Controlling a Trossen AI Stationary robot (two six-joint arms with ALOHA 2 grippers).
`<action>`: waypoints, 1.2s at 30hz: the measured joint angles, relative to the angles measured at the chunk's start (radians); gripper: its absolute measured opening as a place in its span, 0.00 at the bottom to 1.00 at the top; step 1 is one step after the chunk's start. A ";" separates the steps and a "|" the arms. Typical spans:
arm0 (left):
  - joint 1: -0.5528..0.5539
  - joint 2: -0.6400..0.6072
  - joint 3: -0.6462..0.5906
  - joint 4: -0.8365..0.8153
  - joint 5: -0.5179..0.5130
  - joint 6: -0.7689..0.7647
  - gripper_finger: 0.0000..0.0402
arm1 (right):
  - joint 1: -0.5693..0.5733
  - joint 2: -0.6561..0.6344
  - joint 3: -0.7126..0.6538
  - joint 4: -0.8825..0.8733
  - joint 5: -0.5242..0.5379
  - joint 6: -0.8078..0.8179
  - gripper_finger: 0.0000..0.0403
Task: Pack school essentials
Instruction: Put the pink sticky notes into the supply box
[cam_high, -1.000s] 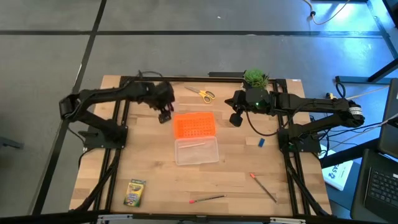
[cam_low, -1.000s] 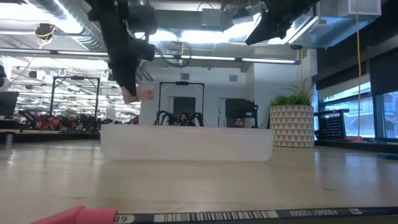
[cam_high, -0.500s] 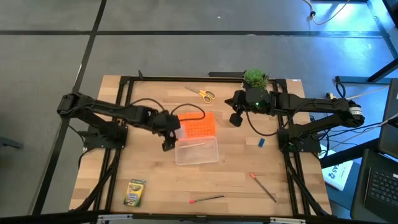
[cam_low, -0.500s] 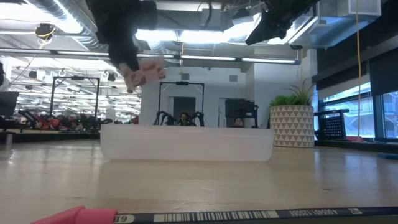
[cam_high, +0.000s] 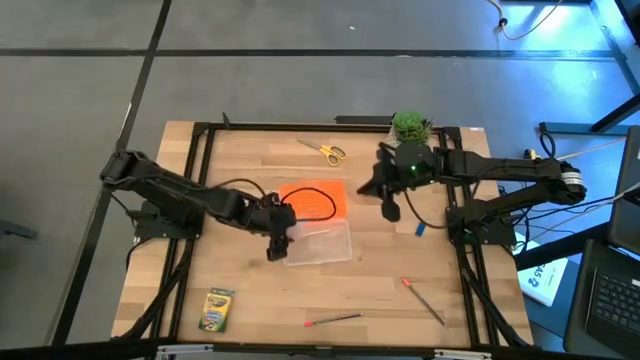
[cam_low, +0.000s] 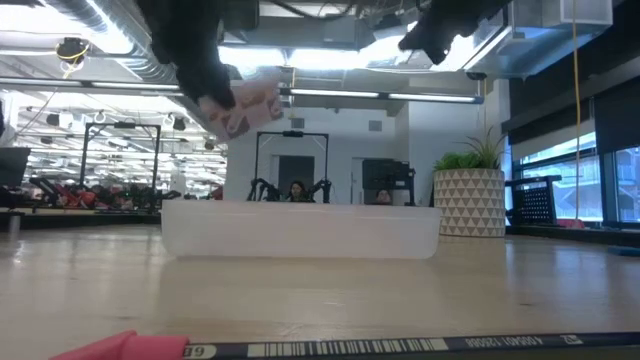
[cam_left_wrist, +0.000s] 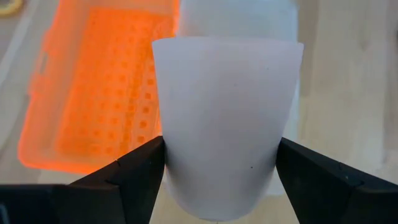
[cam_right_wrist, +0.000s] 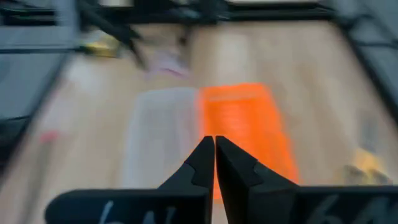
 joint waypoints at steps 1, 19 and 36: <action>-0.004 0.018 0.000 0.005 -0.004 0.000 0.71 | 0.001 0.000 0.000 0.007 -0.050 -0.014 0.05; -0.005 0.249 0.000 0.056 0.017 0.001 0.71 | 0.008 0.000 0.000 -0.011 -0.299 -0.126 0.05; -0.027 0.257 0.000 0.104 0.029 -0.026 0.71 | 0.008 0.000 0.000 -0.002 -0.298 -0.123 0.05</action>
